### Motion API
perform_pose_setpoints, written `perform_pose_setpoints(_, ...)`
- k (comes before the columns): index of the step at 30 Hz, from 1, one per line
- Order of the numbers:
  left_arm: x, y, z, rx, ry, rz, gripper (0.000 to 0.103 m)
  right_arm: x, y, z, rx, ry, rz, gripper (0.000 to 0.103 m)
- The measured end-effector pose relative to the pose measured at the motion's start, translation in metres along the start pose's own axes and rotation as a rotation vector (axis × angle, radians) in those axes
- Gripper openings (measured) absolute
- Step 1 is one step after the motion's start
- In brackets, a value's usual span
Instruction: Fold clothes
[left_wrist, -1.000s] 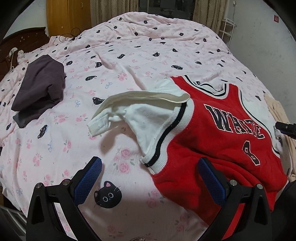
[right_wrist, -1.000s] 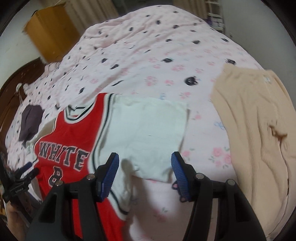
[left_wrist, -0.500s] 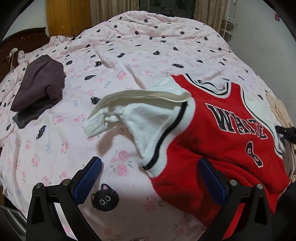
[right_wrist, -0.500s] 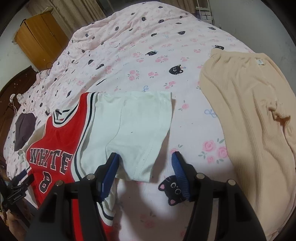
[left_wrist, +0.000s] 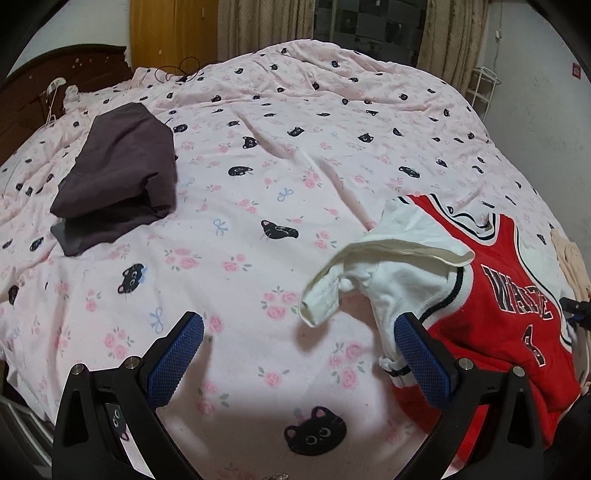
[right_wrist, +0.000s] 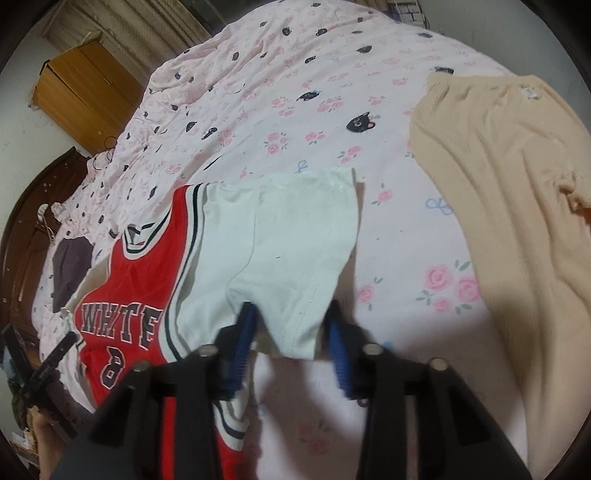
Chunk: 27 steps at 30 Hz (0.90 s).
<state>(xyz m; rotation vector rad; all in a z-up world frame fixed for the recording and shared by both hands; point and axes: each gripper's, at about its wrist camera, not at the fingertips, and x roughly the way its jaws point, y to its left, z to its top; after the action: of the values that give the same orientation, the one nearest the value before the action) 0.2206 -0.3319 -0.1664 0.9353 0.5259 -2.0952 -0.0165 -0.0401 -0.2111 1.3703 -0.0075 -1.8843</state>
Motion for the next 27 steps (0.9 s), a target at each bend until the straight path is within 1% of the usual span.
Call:
perform_pose_setpoints(1, 0.001, 0.000, 0.001, 0.010, -0.001, -0.009, 0.103, 0.001, 0.000, 0.001, 0.004, 0.004, 0.007, 0.029)
perform_pose_setpoints(5, 0.001, 0.001, 0.007, 0.051, -0.016, -0.058, 0.103, 0.002, -0.002, 0.002, 0.019, 0.007, 0.026, 0.020)
perform_pose_setpoints(7, 0.001, 0.000, 0.011, 0.074, -0.027, -0.085, 0.103, 0.002, -0.002, 0.003, 0.019, 0.009, 0.028, 0.019)
perform_pose_setpoints(10, -0.001, -0.002, 0.020, 0.110, -0.028, -0.131, 0.103, 0.002, 0.001, 0.004, 0.005, 0.005, 0.013, 0.018)
perform_pose_setpoints(12, -0.003, -0.002, 0.026, 0.123, -0.025, -0.177, 0.103, 0.001, 0.003, 0.004, -0.004, 0.000, 0.000, 0.018)
perform_pose_setpoints(13, -0.003, -0.002, 0.029, 0.128, -0.020, -0.207, 0.103, 0.001, 0.004, 0.005, -0.007, -0.001, -0.008, 0.018)
perform_pose_setpoints(17, 0.001, -0.003, 0.040, 0.141, 0.020, -0.282, 0.103, 0.000, 0.009, 0.004, -0.038, -0.008, -0.050, 0.016)
perform_pose_setpoints(20, 0.005, -0.006, 0.037, 0.175, 0.015, -0.272, 0.103, -0.001, 0.016, 0.003, -0.070, -0.020, -0.092, 0.016)
perform_pose_setpoints(23, 0.012, 0.001, 0.026, 0.146, 0.030, -0.305, 0.103, -0.003, 0.018, 0.003, -0.076, -0.030, -0.113, 0.016)
perform_pose_setpoints(25, 0.019, 0.007, 0.022, 0.107, 0.064, -0.308, 0.103, -0.002, 0.021, 0.003, -0.081, -0.033, -0.134, 0.016)
perform_pose_setpoints(27, 0.027, 0.011, 0.020, 0.068, 0.116, -0.282, 0.103, -0.003, 0.023, 0.002, -0.080, -0.036, -0.150, 0.016)
